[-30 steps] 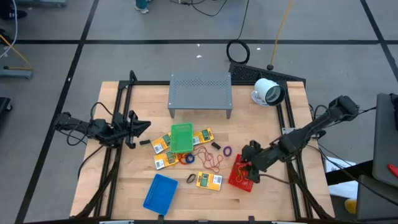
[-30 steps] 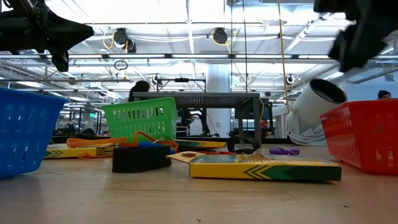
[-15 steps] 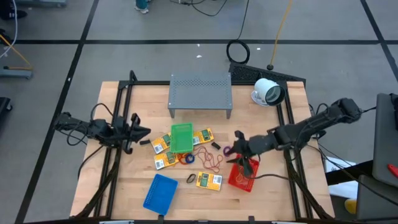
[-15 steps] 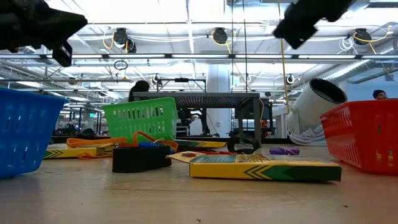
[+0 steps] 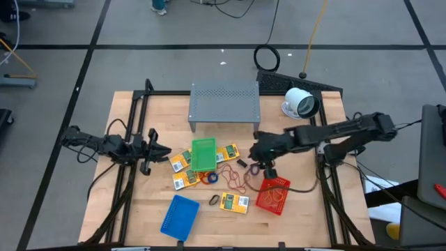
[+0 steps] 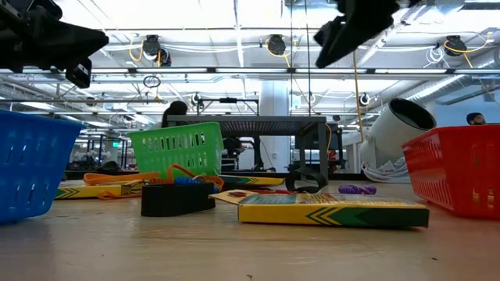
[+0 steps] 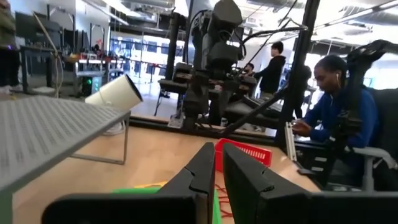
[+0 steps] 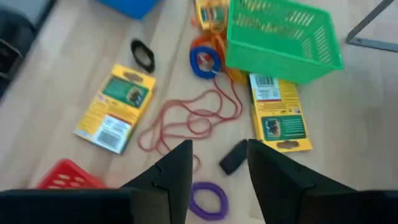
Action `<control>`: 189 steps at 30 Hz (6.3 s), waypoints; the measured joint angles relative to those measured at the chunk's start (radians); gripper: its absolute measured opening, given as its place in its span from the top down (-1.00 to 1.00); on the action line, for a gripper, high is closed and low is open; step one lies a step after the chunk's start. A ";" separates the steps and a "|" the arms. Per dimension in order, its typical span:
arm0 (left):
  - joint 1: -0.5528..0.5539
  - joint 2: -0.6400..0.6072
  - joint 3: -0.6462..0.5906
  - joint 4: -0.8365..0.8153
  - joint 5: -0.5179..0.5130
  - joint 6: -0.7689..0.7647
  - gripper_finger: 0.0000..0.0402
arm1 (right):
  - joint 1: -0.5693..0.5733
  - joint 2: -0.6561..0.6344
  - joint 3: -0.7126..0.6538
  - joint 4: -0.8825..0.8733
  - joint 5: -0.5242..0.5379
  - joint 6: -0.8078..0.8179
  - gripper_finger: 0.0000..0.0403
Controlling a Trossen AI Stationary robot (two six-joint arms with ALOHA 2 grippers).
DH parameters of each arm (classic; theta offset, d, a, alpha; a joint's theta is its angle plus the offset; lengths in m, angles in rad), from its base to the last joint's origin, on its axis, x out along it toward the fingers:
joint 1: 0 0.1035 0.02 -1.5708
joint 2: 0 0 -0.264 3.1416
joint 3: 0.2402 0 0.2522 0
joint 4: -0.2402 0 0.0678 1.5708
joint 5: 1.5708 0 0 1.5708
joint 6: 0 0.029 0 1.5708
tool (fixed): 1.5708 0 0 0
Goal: Pick & Place Office Desk Supplies
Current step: Put the purple spring rubberband band into the blue bin
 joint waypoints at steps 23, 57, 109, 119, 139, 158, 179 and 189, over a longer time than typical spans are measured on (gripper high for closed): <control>0.000 0.000 0.000 0.007 -0.102 0.012 0.81 | -0.028 0.420 0.250 -0.407 0.003 -0.140 0.30; 0.000 0.000 0.000 0.025 -0.095 -0.084 0.81 | -0.090 0.419 -0.007 -0.113 -0.052 -0.015 0.30; 0.000 0.000 0.000 0.045 -0.084 -0.107 0.81 | 0.005 0.008 -0.085 0.280 0.035 0.249 1.00; 0.000 0.000 0.000 0.103 0.007 -0.120 0.81 | 0.017 -0.013 -0.083 0.592 0.062 0.098 1.00; 0.000 0.467 0.182 0.164 0.082 0.068 0.44 | -0.032 0.207 -0.066 1.056 0.089 -0.108 1.00; 0.004 1.026 0.625 -0.083 -0.222 0.073 -0.18 | -0.039 0.318 0.011 1.031 0.397 -0.357 1.00; 0.138 1.120 0.650 0.007 -0.204 0.033 -0.13 | -0.037 0.317 0.011 1.037 0.401 -0.370 1.00; 0.171 1.140 0.650 0.017 -0.114 0.008 -0.13 | -0.037 0.317 0.011 1.044 0.400 -0.360 1.00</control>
